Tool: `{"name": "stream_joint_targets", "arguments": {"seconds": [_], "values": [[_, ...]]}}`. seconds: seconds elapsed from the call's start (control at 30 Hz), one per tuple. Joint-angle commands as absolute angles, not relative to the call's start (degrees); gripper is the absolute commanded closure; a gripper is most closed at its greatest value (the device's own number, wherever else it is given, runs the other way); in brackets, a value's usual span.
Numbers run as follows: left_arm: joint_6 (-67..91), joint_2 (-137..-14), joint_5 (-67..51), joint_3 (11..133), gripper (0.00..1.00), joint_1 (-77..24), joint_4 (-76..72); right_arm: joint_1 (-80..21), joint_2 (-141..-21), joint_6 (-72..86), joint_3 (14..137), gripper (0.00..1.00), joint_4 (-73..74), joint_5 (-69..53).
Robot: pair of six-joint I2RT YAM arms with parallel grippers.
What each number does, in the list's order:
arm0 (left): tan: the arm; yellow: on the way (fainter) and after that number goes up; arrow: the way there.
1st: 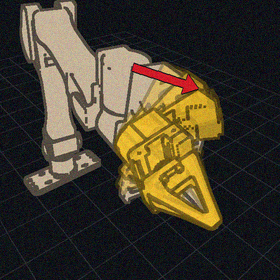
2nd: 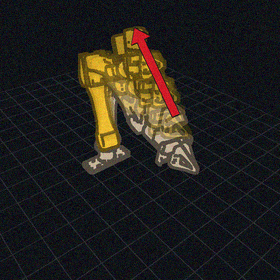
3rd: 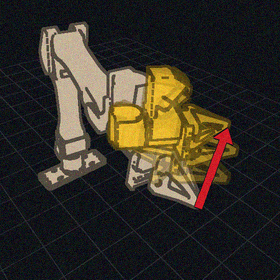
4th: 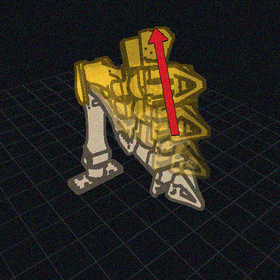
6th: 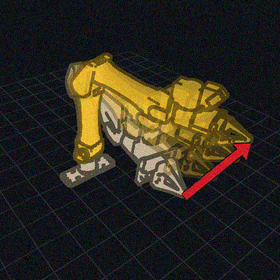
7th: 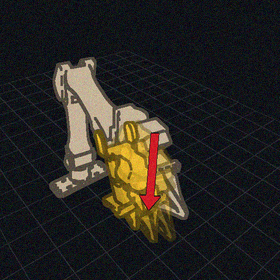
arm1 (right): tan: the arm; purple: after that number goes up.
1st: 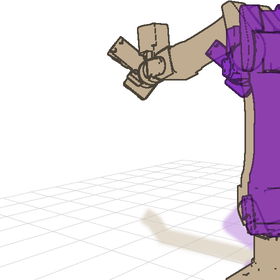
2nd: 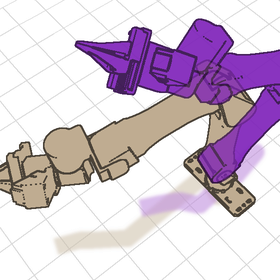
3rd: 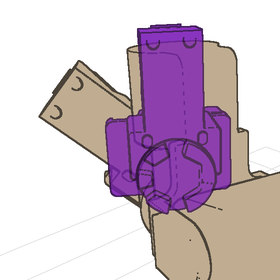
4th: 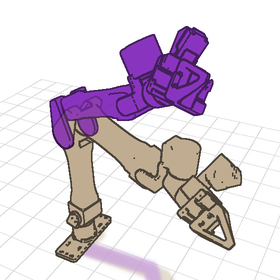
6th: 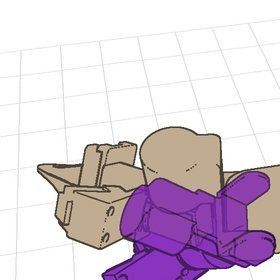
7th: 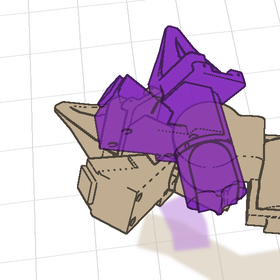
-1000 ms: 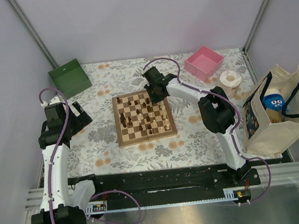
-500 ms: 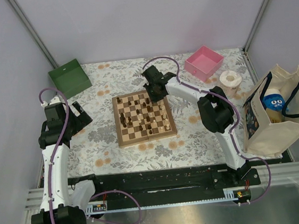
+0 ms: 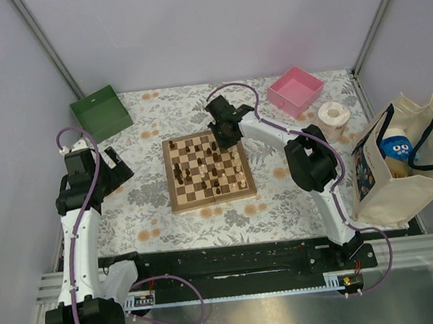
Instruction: Set up the chess pieces on the board
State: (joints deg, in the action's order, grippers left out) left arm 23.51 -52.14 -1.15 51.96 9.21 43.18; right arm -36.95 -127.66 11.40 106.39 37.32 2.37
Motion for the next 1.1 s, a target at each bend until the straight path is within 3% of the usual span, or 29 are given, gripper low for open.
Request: {"name": "stream_joint_targets", "arguments": {"seconds": [0.0,1.07], "values": [[22.8,-52.2,-2.1,51.9,0.01,9.6,41.0,-36.7,-128.0,11.7,108.5,0.80,37.7,3.1],[22.8,-51.9,-2.1,51.9,0.01,9.6,41.0,-36.7,-127.4,11.4,112.5,0.66,40.1,0.9]]}}
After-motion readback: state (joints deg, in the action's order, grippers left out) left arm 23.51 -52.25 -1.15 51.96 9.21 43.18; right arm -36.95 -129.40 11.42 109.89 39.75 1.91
